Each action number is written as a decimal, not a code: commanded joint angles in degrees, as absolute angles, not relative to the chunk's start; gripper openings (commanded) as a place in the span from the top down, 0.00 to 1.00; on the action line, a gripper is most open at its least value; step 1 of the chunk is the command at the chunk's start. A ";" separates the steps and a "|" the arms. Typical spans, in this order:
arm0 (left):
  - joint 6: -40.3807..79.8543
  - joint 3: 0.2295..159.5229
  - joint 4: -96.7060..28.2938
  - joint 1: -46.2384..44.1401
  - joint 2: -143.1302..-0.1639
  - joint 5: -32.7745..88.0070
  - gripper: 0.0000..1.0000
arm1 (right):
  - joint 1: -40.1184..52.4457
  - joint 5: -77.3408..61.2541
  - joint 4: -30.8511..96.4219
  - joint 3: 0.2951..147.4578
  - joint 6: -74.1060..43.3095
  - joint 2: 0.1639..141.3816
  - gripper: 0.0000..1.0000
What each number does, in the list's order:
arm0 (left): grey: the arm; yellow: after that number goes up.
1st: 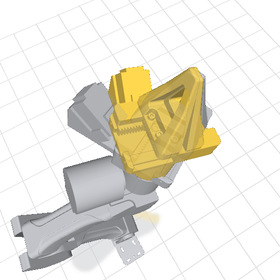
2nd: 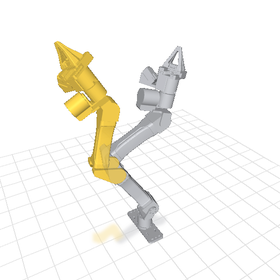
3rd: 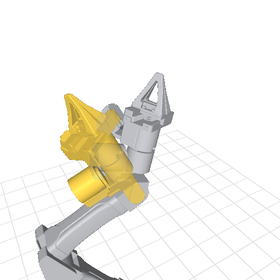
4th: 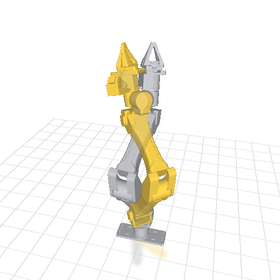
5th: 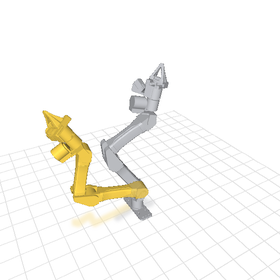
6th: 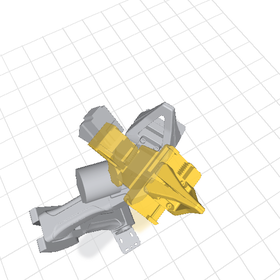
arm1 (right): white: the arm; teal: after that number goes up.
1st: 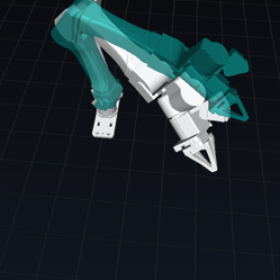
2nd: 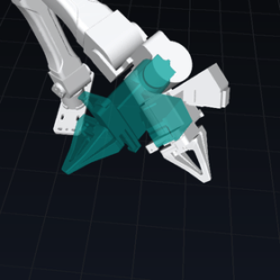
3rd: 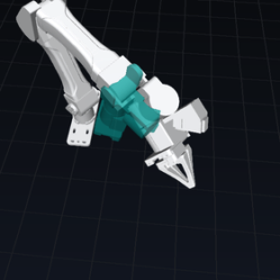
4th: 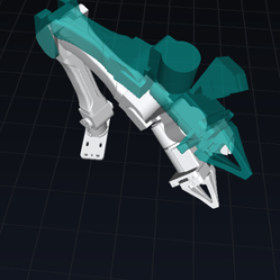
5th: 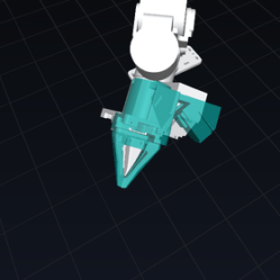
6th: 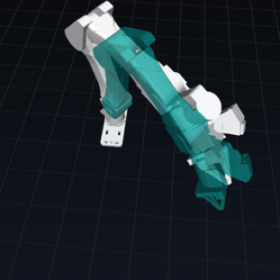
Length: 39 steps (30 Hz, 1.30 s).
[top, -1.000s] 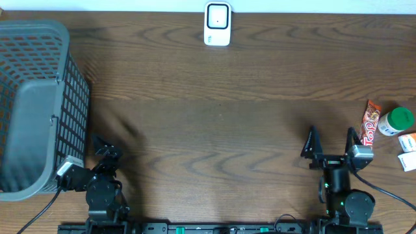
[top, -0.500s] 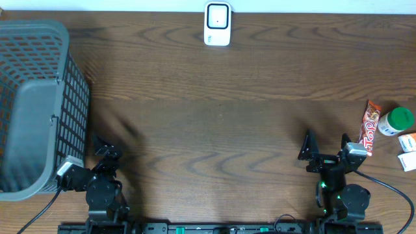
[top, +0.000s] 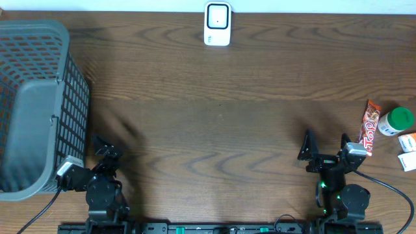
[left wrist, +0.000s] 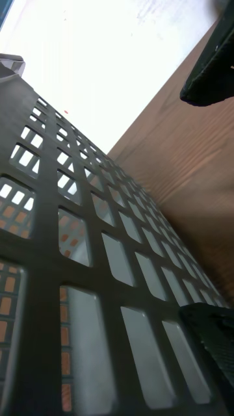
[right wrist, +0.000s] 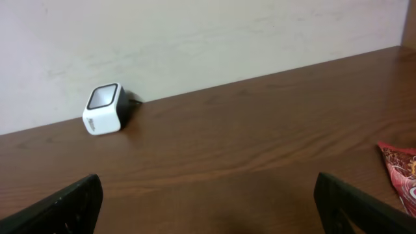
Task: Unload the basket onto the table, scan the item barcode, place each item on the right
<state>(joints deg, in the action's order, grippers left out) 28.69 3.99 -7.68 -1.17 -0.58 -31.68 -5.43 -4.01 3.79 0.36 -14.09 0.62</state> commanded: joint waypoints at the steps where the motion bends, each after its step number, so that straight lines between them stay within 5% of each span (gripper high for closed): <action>1: 28.58 2.96 -8.95 -0.97 -0.23 -32.62 0.03 | -5.04 -3.31 4.10 0.32 -14.13 0.36 0.01; 12: 25.30 2.94 -8.95 -0.97 -0.21 -28.82 0.03 | -5.04 -3.31 4.10 0.32 -14.13 0.36 0.01; 20: 2.37 1.83 -6.76 -0.97 -0.10 -14.98 0.03 | -5.04 -3.31 4.08 0.32 -14.13 0.36 0.01; 39: 1.93 1.50 -6.74 -0.93 -0.10 -6.17 0.03 | -5.04 -3.31 4.08 0.32 -14.13 0.36 0.01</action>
